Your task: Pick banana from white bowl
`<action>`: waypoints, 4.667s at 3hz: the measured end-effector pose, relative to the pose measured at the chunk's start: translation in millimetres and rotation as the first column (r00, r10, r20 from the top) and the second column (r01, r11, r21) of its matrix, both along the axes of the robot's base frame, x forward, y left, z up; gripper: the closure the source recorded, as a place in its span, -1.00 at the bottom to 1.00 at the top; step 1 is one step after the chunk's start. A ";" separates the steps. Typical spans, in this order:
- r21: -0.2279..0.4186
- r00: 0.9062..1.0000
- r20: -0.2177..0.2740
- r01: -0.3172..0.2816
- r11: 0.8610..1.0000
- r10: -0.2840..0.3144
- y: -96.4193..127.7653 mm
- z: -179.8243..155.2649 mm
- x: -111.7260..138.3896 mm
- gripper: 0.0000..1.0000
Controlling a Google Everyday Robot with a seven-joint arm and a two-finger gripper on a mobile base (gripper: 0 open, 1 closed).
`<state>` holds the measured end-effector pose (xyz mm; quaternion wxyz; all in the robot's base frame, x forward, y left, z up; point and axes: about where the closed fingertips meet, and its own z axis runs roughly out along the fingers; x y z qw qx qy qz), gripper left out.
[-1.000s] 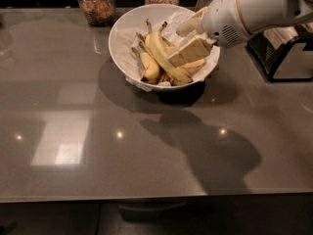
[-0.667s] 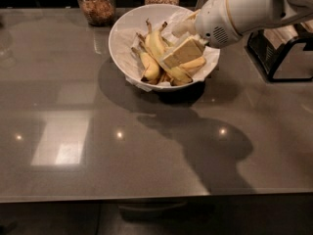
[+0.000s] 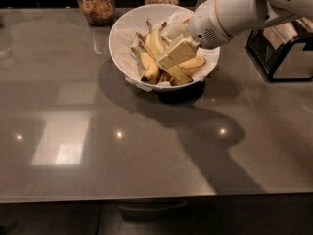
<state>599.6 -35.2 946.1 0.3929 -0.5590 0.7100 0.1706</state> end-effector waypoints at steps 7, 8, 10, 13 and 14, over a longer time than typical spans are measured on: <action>-0.158 0.994 0.097 0.054 0.986 -0.039 -5.6 -46.2 6.0 0.24; -0.173 0.987 0.153 0.083 0.981 -0.057 -3.2 -39.2 2.1 0.71; -0.163 0.982 0.182 0.089 0.983 -0.058 0.1 -26.1 -8.3 1.00; -0.101 0.974 0.216 0.089 0.991 -0.066 -18.6 11.3 -29.3 1.00; -0.059 0.972 0.227 0.079 0.995 -0.063 -31.4 21.5 -37.2 1.00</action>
Offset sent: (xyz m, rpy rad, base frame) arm 0.0088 0.0022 -0.0333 -0.0407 0.0630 -0.0136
